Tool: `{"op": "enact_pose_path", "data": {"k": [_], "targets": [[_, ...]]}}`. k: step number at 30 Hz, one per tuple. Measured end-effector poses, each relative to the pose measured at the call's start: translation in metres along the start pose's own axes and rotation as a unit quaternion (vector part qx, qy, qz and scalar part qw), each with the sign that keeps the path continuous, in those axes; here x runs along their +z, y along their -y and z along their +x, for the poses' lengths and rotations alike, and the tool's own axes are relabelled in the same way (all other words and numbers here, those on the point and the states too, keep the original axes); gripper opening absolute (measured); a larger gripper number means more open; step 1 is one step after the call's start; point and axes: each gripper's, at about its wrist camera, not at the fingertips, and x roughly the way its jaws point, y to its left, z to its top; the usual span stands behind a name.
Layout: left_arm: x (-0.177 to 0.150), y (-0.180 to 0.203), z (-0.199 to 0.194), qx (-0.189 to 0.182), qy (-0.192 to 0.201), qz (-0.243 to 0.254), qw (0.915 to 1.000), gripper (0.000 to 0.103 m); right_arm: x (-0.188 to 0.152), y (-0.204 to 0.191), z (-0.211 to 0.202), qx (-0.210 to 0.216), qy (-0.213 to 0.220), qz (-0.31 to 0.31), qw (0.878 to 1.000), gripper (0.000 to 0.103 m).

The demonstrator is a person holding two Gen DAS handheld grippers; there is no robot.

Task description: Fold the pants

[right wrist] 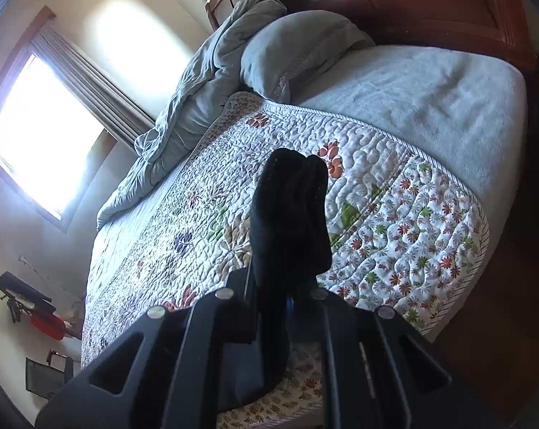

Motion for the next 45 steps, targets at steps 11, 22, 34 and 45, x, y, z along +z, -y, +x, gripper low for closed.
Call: {"op": "enact_pose_path", "data": {"k": [11,22,34,45], "targets": [[0.000,-0.004,-0.001,-0.004,0.003,-0.003,1.0000,0.088,-0.010,-0.036,-0.014,-0.024,0.012,-0.057,0.998,0.010],[-0.001,-0.009,-0.003,-0.011,0.003,-0.008,0.9999,0.088,-0.014,-0.055,-0.023,-0.034,0.018,-0.083,0.996,0.010],[-0.002,-0.011,-0.005,-0.017,0.004,-0.012,0.9998,0.088,-0.021,-0.076,-0.030,-0.054,0.030,-0.115,0.991,0.010],[-0.002,-0.011,-0.005,-0.016,0.003,-0.012,0.9998,0.088,-0.028,-0.106,-0.039,-0.074,0.046,-0.168,0.982,0.010]]}}
